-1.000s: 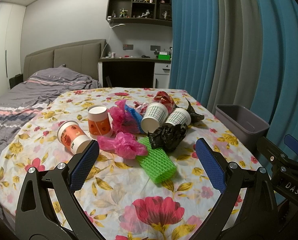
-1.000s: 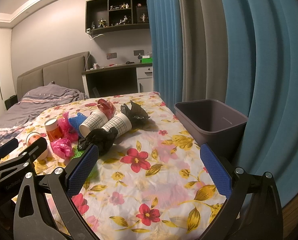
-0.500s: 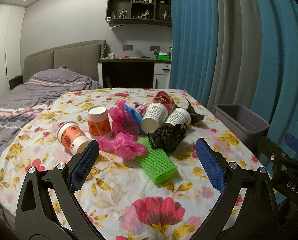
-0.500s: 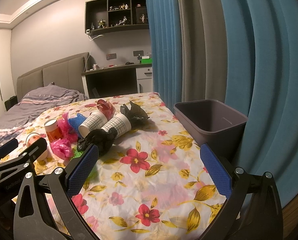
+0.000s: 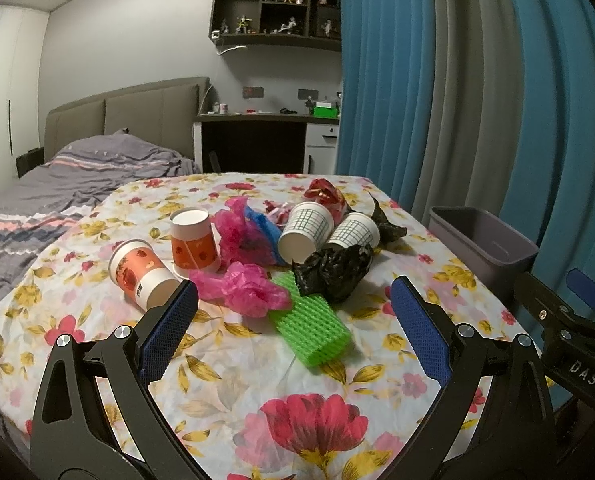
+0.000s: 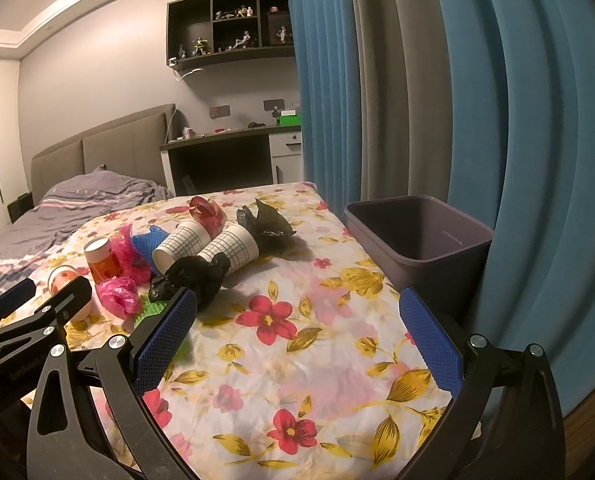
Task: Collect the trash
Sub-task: 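Grasp the pink plastic bag with the left tool while the right tool grasps the black bag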
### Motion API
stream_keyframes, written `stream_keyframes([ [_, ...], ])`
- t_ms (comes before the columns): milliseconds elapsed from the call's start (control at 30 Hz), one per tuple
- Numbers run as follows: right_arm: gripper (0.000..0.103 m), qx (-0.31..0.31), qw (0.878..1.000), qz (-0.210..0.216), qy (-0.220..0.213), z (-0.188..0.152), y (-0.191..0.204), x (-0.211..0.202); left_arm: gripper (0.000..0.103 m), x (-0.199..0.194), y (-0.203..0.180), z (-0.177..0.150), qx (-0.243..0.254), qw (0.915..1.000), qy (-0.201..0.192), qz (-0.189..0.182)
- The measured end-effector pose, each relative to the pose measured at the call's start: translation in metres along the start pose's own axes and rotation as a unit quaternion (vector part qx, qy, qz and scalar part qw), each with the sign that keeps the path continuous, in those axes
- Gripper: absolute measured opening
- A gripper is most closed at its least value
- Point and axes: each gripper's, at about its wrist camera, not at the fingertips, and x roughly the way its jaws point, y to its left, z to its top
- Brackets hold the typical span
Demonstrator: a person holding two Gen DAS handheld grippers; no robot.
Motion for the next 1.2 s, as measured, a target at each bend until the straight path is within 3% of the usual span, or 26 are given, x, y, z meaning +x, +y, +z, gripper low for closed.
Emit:
stream_keyframes([
  [300, 0.098, -0.009, 1.000, 0.020, 0.008, -0.010, 0.007, 0.012, 0.095, 0.006, 0.016, -0.004, -0.006, 1.0000, -0.006, 0.004],
  [733, 0.090, -0.040, 0.991, 0.110, 0.071, -0.020, 0.073, 0.076, 0.095, 0.015, 0.096, 0.000, -0.063, 0.9954, -0.014, 0.070],
  [1200, 0.074, -0.056, 0.982, 0.122, 0.133, -0.007, 0.103, 0.157, 0.092, 0.045, 0.103, 0.001, -0.051, 0.9968, 0.003, 0.061],
])
